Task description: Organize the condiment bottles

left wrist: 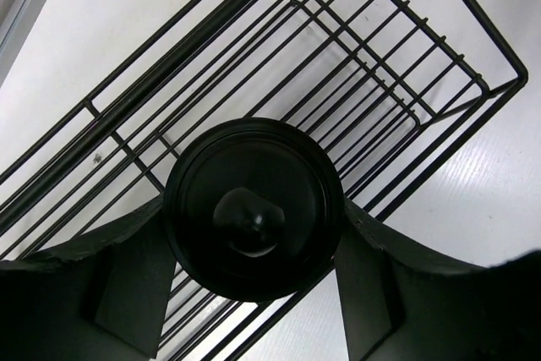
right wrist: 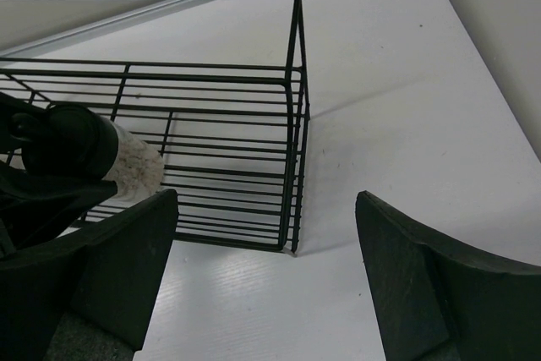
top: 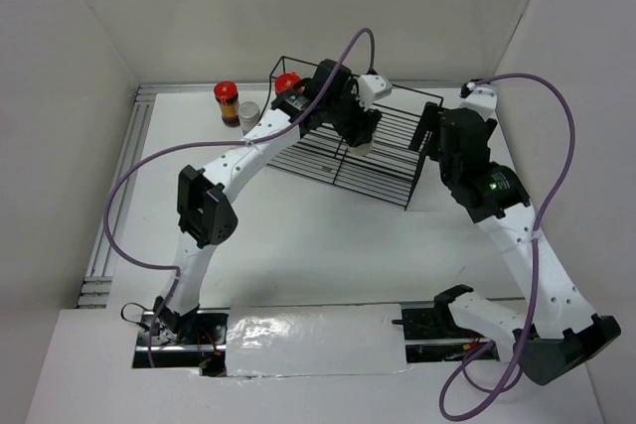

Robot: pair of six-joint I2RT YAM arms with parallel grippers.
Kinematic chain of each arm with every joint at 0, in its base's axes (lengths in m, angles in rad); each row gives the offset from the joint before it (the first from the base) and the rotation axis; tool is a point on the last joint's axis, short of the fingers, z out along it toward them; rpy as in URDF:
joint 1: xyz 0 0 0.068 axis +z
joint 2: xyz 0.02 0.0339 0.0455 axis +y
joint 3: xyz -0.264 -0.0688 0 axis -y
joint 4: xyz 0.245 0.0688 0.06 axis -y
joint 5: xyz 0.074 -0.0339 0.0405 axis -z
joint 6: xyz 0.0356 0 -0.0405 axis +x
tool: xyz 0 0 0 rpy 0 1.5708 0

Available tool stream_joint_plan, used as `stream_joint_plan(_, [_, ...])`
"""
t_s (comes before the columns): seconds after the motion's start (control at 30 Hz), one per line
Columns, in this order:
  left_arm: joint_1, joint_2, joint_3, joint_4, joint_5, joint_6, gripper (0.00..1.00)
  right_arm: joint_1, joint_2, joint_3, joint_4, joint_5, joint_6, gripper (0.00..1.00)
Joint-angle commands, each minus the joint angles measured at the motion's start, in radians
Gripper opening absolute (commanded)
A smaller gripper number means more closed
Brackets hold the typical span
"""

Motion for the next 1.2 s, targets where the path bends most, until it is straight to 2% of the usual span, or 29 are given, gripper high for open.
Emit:
stream_joint_plan(0.0, [-0.001,-0.001,0.014,0.038,0.022,-0.013,0.70,0.021,0.002,0.032,-0.011,-0.014,-0.015,0.92])
stream_joint_plan(0.03, [0.001,-0.002,0.014,0.040,0.024,-0.020,0.89,0.023,0.002,0.032,-0.011,-0.012,-0.016,0.92])
stream_joint_plan(0.07, [-0.002,-0.004,0.016,0.038,0.024,-0.023,0.97,0.021,0.000,0.032,-0.009,-0.011,-0.016,0.92])
stream_joint_plan(0.1, [-0.001,-0.005,0.019,0.038,0.024,-0.023,0.99,0.026,-0.001,0.032,-0.008,-0.011,-0.018,0.93])
stream_joint_plan(0.3, [0.007,-0.057,0.065,0.028,0.042,-0.054,0.99,0.033,0.006,0.035,-0.003,-0.014,-0.019,0.96])
stream_joint_plan(0.43, [0.015,-0.193,0.047,0.060,0.053,-0.068,0.99,0.036,0.014,0.038,0.006,-0.014,-0.030,0.97])
stream_joint_plan(0.5, [0.042,-0.218,0.150,-0.033,0.091,-0.079,0.99,0.036,0.022,0.043,0.021,-0.015,-0.038,0.97])
stream_joint_plan(0.6, [0.129,-0.287,0.160,-0.116,0.157,-0.092,0.99,0.038,0.031,0.043,0.060,-0.035,-0.060,0.93])
stream_joint_plan(0.63, [0.203,-0.336,0.151,-0.141,0.183,-0.108,0.88,0.039,0.032,0.043,0.070,-0.043,-0.076,0.91])
stream_joint_plan(0.67, [0.246,-0.359,0.131,-0.161,0.214,-0.115,0.74,0.039,0.039,0.044,0.090,-0.050,-0.082,0.84])
stream_joint_plan(0.7, [0.295,-0.425,0.054,-0.167,0.270,-0.123,0.46,0.039,0.042,0.044,0.103,-0.066,-0.087,0.81])
stream_joint_plan(0.73, [0.396,-0.462,-0.002,-0.158,0.292,-0.120,0.36,0.041,0.045,0.046,0.112,-0.072,-0.099,0.78])
stream_joint_plan(0.77, [0.444,-0.494,-0.060,-0.141,0.311,-0.108,0.30,0.041,0.048,0.046,0.132,-0.080,-0.105,0.78])
stream_joint_plan(0.8, [0.500,-0.557,-0.190,-0.090,0.324,-0.080,0.30,0.044,0.055,0.049,0.142,-0.096,-0.114,0.78])
stream_joint_plan(0.83, [0.609,-0.591,-0.272,-0.051,0.362,-0.068,0.36,0.042,0.057,0.052,0.152,-0.104,-0.131,0.82])
stream_joint_plan(0.87, [0.666,-0.618,-0.350,0.004,0.396,-0.050,0.49,0.046,0.062,0.058,0.169,-0.112,-0.140,0.86])
stream_joint_plan(0.9, [0.733,-0.672,-0.534,0.146,0.441,-0.010,0.78,0.046,0.065,0.061,0.181,-0.130,-0.149,0.88])
stream_joint_plan(0.93, [0.845,-0.695,-0.633,0.231,0.566,0.024,0.88,0.046,0.063,0.054,0.198,-0.145,-0.163,0.92])
stream_joint_plan(0.97, [0.889,-0.711,-0.721,0.314,0.638,0.062,0.95,0.046,0.059,0.044,0.239,-0.165,-0.198,0.93])
stream_joint_plan(1.0, [0.956,-0.726,-0.884,0.403,0.710,0.143,0.99,0.049,0.045,0.031,0.265,-0.205,-0.217,0.97])
stream_joint_plan(1.03, [0.982,-0.722,-1.018,0.580,0.822,0.205,0.99,0.049,0.039,-0.003,0.322,-0.228,-0.247,0.97])
stream_joint_plan(1.13, [1.004,-0.679,-1.143,0.843,0.979,0.318,0.99,0.049,0.017,-0.048,0.405,-0.299,-0.297,1.00])
stream_joint_plan(1.17, [0.981,-0.630,-1.171,0.873,0.981,0.369,0.99,0.049,0.017,-0.052,0.413,-0.308,-0.300,1.00])
